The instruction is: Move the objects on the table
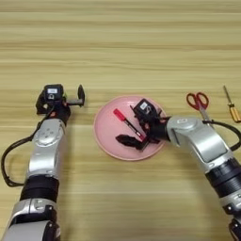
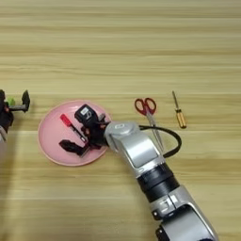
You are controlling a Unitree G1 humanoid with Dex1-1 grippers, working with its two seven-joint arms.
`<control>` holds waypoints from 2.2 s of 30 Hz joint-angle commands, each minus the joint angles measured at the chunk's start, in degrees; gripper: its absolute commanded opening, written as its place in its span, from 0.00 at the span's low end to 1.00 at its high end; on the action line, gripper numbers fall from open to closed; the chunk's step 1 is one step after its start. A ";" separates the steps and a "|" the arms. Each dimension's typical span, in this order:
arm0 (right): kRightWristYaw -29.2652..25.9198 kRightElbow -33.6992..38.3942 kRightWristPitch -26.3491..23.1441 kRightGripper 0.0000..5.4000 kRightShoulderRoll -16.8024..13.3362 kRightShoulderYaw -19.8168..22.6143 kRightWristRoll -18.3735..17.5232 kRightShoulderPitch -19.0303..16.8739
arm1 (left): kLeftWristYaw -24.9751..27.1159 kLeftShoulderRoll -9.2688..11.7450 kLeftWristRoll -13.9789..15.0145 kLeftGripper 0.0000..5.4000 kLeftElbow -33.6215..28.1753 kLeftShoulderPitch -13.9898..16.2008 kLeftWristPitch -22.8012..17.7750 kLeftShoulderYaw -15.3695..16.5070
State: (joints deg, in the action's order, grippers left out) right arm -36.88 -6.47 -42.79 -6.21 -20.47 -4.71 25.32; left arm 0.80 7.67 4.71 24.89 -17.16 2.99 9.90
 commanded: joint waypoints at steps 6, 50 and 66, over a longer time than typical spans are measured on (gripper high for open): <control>-0.58 -0.17 -3.11 1.00 -0.35 0.30 -2.12 1.06 | -0.66 -0.19 -0.36 1.00 -0.37 -0.09 -0.48 -0.31; 0.78 0.30 -2.90 1.00 -0.17 -1.05 -3.50 1.64 | -0.84 -0.27 -0.24 1.00 -1.01 0.26 -0.84 -0.36; 0.72 -4.59 -0.46 1.00 -0.58 -2.62 -1.70 2.79 | -1.01 -0.31 -0.24 1.00 -1.06 0.33 -0.83 -0.28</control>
State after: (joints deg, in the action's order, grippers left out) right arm -36.62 -9.63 -43.10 -6.25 -22.15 -7.77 27.75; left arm 0.22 7.53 4.72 24.23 -17.15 2.85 9.76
